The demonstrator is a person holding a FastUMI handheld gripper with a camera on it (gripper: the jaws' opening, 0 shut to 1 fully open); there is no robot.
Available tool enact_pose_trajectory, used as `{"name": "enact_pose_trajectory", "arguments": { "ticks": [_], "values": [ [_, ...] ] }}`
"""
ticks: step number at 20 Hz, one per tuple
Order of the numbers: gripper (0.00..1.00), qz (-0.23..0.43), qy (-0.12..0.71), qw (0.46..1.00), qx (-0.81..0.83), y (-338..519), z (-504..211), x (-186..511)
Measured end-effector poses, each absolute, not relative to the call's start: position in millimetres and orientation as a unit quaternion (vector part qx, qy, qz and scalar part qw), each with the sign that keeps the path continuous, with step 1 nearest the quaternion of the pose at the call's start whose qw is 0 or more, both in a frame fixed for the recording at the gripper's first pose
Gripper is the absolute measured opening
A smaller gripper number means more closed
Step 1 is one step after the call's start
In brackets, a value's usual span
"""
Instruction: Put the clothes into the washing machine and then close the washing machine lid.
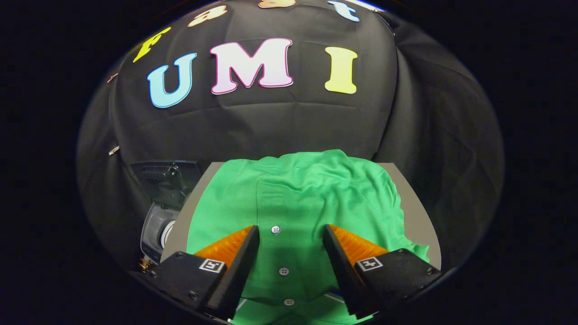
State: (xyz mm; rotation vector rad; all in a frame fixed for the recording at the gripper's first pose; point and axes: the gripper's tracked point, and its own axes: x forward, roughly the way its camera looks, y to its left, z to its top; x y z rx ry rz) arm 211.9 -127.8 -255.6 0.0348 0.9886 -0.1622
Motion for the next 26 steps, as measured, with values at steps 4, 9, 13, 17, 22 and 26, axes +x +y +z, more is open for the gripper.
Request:
{"name": "enact_pose_trajectory", "arguments": {
  "ticks": [4, 9, 13, 17, 22, 26],
  "values": [
    [0.26, -0.079, 0.463, 0.883, -0.009, -133, -254, 213],
    [0.11, -0.074, 0.455, 0.887, 0.014, -136, -248, 206],
    [0.11, -0.076, 0.433, 0.898, 0.025, -138, -232, 202],
    [0.11, -0.072, 0.38, 0.921, 0.05, -131, -182, 205],
    [0.11, -0.05, 0.294, 0.952, 0.075, -106, -105, 211],
    [0.11, -0.014, 0.233, 0.969, 0.08, -70, -50, 213]
  ]
}}
